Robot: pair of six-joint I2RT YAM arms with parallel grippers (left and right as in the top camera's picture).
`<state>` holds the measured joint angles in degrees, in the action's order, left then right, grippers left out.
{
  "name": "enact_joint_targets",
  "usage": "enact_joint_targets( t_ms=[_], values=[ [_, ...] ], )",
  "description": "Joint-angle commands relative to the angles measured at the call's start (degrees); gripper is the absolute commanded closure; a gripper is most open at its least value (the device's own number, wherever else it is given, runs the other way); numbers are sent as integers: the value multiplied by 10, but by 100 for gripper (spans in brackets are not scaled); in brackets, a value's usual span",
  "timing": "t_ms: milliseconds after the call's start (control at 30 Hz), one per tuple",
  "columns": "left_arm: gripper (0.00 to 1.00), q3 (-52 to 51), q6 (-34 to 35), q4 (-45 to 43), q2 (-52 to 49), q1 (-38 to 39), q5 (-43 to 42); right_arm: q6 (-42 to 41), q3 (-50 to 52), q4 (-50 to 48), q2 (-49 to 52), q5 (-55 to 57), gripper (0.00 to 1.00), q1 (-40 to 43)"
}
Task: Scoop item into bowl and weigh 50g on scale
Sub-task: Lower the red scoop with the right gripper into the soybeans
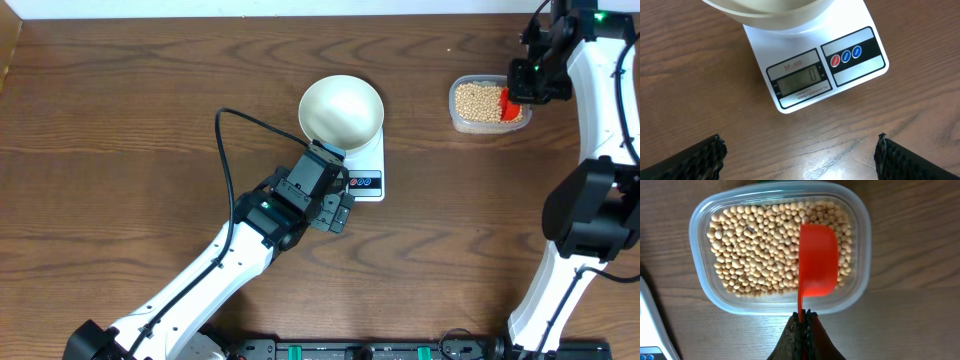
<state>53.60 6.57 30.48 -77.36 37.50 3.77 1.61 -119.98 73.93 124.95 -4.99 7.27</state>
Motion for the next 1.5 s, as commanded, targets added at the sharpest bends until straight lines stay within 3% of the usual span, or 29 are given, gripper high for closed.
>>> enact_joint_targets(
  t_ms=[0,467,767,1467],
  values=[
    [3,1,-5,1,-1,-2,1,10,-6,2,37,-47,99,0],
    [3,1,-5,1,-1,-2,1,59,-5,7,80,-218,99,29],
    [3,1,-5,1,-1,-2,1,109,2,21,82,-339,99,105],
    [3,1,-5,1,-1,-2,1,111,28,-6,144,-372,99,100]
  ],
)
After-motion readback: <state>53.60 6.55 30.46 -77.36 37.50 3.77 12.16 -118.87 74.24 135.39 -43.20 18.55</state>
